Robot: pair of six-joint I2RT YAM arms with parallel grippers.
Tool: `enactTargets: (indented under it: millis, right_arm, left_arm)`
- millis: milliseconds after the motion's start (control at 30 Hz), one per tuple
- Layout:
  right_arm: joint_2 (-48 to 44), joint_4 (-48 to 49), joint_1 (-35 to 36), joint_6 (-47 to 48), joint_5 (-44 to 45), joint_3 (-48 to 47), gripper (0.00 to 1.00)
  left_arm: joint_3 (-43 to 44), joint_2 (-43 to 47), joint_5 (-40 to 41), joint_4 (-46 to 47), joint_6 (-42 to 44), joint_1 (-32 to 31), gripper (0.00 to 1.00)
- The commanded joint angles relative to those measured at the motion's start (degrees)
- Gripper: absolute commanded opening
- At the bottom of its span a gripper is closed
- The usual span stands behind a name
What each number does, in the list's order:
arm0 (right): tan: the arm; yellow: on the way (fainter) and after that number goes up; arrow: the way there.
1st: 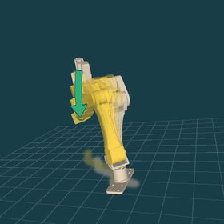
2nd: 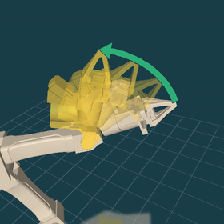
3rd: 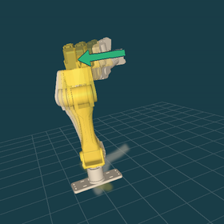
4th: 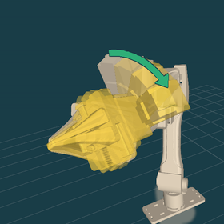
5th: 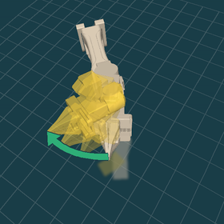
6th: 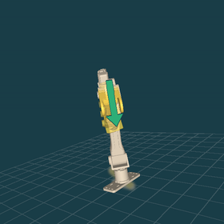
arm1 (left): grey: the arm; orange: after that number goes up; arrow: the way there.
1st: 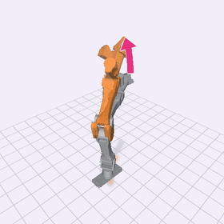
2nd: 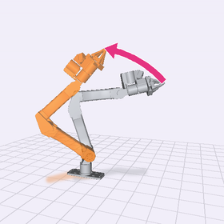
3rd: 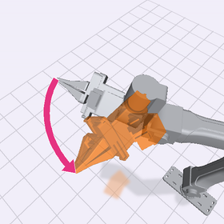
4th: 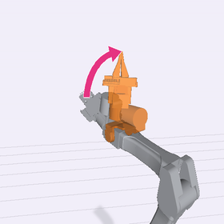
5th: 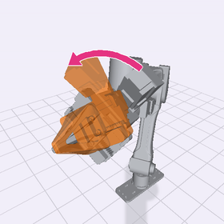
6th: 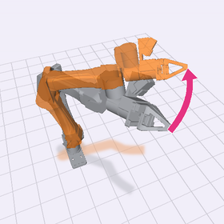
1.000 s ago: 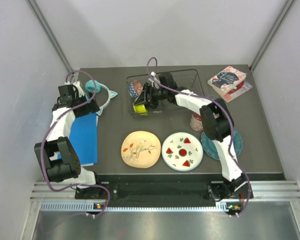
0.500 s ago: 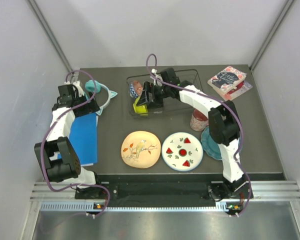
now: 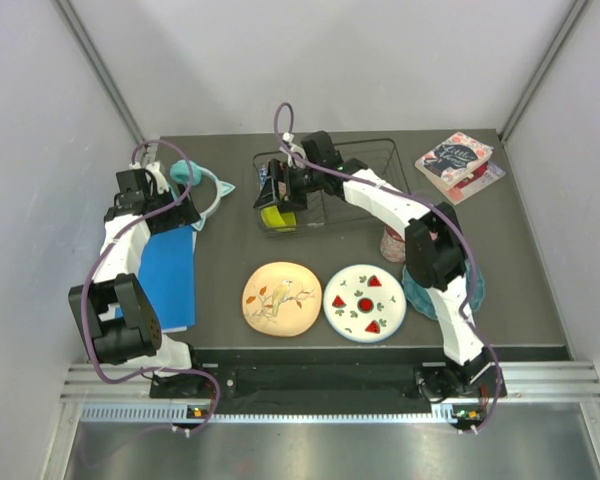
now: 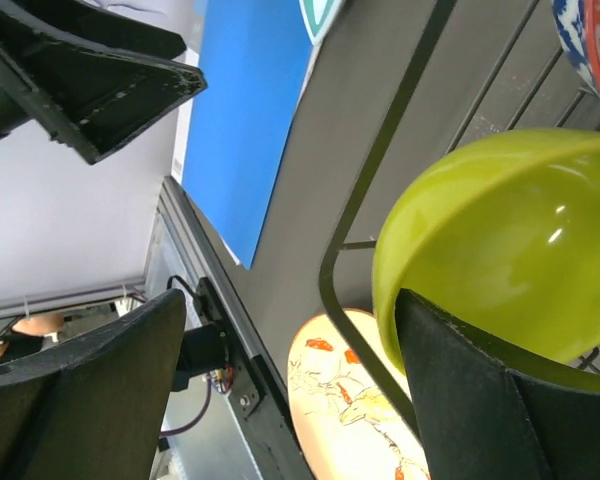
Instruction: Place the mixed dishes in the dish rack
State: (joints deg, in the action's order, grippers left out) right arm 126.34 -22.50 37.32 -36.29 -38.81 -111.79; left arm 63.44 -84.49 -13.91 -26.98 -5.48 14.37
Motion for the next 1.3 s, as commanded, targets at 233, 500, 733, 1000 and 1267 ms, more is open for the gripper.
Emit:
enactTargets:
  millis: [233,500,733,1000,1267]
  right_arm:
    - [-0.13,-1.83,-1.63,1.83,1.09,-2.12,0.86]
    - [-16.81,-5.18,-12.35,8.42,7.42,12.90,1.00]
    - [-25.70,-15.46,-17.36,15.20,29.81,13.79,1.00]
    - [-25.80,-17.40,-23.78,17.13,53.90,18.80,0.89]
    - [-22.28,-16.61,-24.31,19.15,59.28,19.68,0.64]
  left_arm:
    - [0.98,1.78,-0.94,1.67,0.20,0.22,0.99]
    - [2.82,3.10,-2.70,1.06,-0.50,-2.67,0.99]
    - [12.49,2.40,-1.47,-2.46,-2.78,-14.09,0.98]
    - [20.50,-5.85,6.09,0.16,-2.87,-25.01,0.98]
    - [18.04,-11.40,8.81,3.78,-3.75,-25.01,0.98]
